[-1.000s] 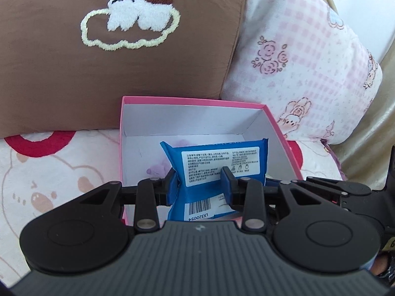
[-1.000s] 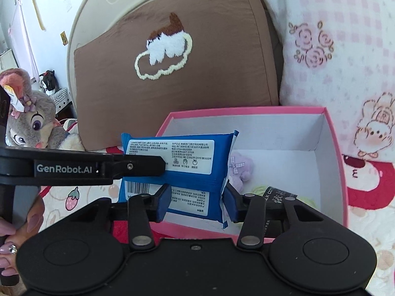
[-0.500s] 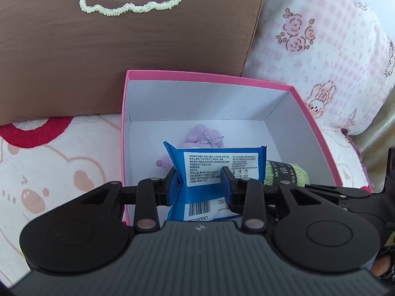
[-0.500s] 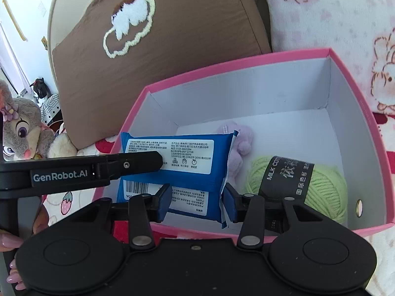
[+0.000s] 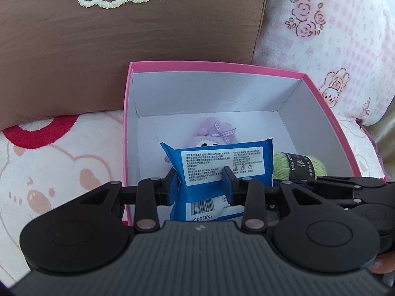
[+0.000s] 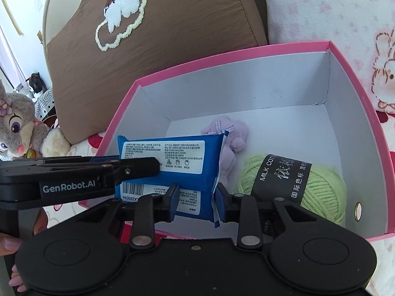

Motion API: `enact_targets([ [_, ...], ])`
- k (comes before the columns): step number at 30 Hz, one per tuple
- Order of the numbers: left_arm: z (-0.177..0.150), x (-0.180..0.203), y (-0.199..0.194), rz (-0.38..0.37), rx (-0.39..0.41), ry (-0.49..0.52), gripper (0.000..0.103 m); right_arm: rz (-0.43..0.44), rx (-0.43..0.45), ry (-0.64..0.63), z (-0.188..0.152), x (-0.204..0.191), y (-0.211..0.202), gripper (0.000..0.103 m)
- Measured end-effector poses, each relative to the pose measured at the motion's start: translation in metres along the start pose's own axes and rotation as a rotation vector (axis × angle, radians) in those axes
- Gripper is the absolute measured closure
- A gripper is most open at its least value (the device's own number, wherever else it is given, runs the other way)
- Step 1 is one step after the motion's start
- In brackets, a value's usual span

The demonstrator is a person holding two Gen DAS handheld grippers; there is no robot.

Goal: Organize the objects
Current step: 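Lower the wipes pack into the box beside the plush and open the left tool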

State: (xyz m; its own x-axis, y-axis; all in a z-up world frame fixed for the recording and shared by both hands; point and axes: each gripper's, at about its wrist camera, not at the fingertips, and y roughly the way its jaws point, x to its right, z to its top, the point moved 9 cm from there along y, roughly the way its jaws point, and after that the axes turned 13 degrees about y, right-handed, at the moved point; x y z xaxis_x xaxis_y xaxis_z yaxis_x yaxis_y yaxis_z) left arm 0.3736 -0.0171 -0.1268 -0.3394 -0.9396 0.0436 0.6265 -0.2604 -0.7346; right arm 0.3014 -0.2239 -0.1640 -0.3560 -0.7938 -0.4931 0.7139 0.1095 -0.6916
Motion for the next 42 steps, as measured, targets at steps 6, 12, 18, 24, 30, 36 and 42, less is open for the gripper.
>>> enact_targets([
  [6,-0.003,0.0,0.008,0.007,-0.001,0.012,0.067,-0.022,-0.012,-0.004,-0.003,0.004,0.009,0.068],
  [12,-0.004,0.005,0.013,0.061,0.007,0.066,0.065,-0.062,-0.016,-0.013,-0.007,0.006,0.015,0.073],
  [18,-0.001,0.002,0.011,0.064,0.023,0.053,0.056,-0.124,0.002,-0.019,-0.005,0.012,0.015,0.084],
  [24,0.004,-0.003,0.001,0.08,0.035,0.033,0.057,-0.132,0.02,-0.035,-0.003,0.006,0.011,0.084],
  [30,0.015,-0.001,-0.029,0.039,0.021,0.005,0.057,-0.093,0.042,-0.085,0.002,-0.02,-0.026,0.083],
  [36,0.013,0.01,-0.065,-0.02,-0.034,0.018,0.057,-0.124,0.035,-0.138,-0.001,-0.038,-0.067,0.082],
  [42,0.018,0.016,-0.108,-0.028,-0.046,0.048,0.056,-0.15,0.04,-0.153,-0.001,-0.048,-0.105,0.081],
])
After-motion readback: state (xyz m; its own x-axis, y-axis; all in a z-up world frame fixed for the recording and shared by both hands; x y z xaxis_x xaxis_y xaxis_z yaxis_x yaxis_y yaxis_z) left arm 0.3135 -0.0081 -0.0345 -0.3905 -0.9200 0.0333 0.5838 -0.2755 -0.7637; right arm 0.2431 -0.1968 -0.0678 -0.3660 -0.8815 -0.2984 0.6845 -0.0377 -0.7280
